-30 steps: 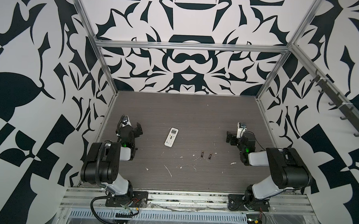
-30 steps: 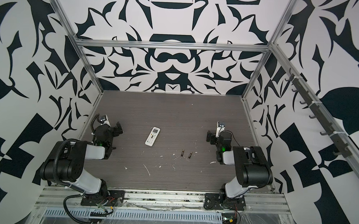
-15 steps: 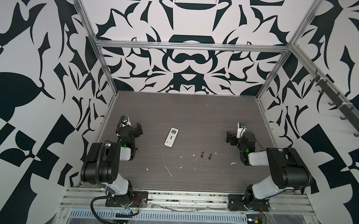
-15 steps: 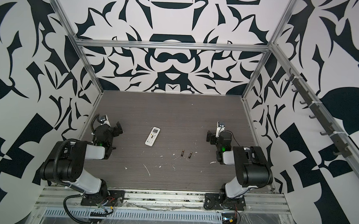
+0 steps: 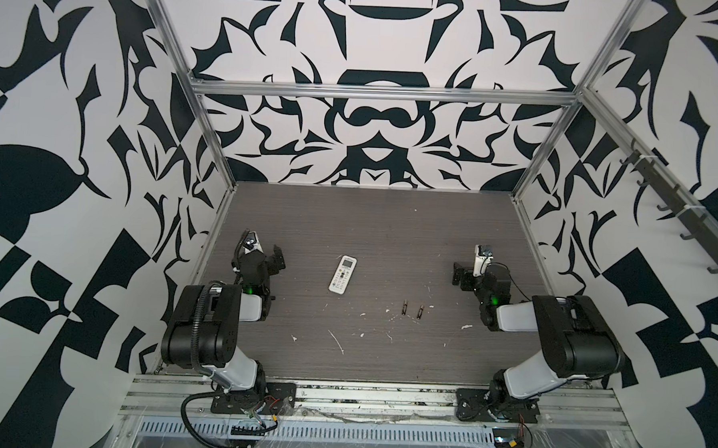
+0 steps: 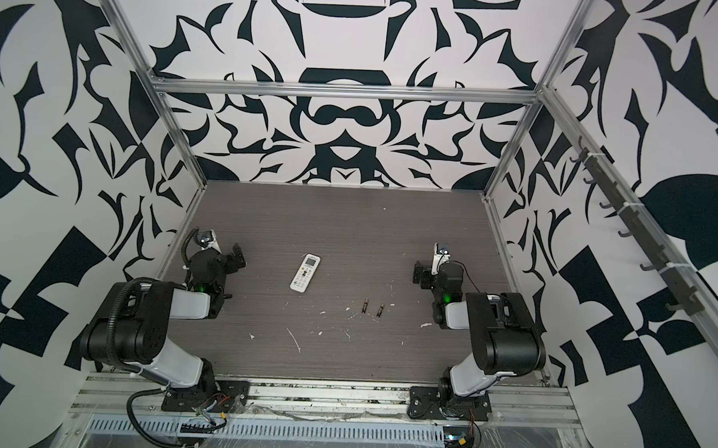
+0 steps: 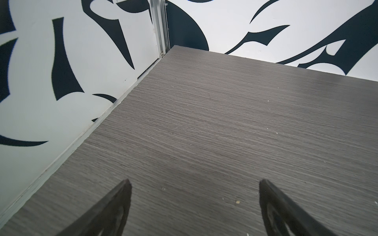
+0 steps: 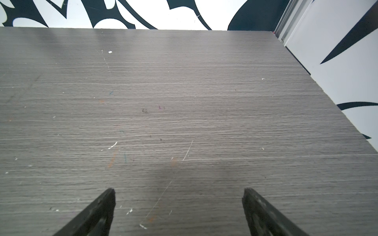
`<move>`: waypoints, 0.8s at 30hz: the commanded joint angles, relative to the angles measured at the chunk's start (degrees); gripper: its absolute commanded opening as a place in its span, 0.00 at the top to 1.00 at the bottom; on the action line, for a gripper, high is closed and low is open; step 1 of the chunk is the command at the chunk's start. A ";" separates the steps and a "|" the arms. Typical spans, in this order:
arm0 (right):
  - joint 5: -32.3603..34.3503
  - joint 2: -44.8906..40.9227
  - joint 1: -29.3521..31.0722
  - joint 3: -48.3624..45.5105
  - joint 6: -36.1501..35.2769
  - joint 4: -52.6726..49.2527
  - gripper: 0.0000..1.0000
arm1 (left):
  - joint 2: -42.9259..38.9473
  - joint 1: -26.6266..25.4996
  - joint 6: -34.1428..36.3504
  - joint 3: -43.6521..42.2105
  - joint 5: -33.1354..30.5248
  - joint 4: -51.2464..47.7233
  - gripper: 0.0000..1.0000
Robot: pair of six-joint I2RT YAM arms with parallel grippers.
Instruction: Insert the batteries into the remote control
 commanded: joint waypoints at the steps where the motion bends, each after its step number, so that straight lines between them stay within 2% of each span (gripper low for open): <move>1: -0.08 -1.15 0.15 0.95 0.44 0.91 0.00 | 0.11 0.32 0.26 -0.49 0.19 1.64 0.01; 11: 0.13 -1.31 0.21 0.87 0.42 0.88 0.00 | 0.09 0.32 0.26 -0.61 0.20 1.67 0.01; 13: 1.93 -1.82 0.59 0.87 0.66 1.19 0.00 | -0.68 0.32 0.41 -0.56 -0.53 1.74 0.01; 14: 4.17 -3.11 0.90 1.92 1.20 -1.99 0.00 | -1.94 0.32 0.32 -0.18 -0.82 -0.21 0.01; 16: 7.68 -6.30 0.98 6.33 2.39 -13.14 0.00 | -5.70 0.32 -0.43 1.78 -1.54 -7.35 0.01; 18: 7.94 -7.52 1.15 9.30 2.18 -18.39 0.00 | -9.78 0.32 -1.96 5.05 -1.99 -18.18 0.01; 21: 11.48 -9.67 2.76 12.37 1.49 -23.49 0.00 | -15.49 -0.19 -4.64 10.37 -0.51 -35.31 0.01; 24: 13.74 -13.25 3.49 14.43 8.27 -25.79 0.00 | -20.54 -1.89 -10.65 15.39 -0.57 -50.45 0.01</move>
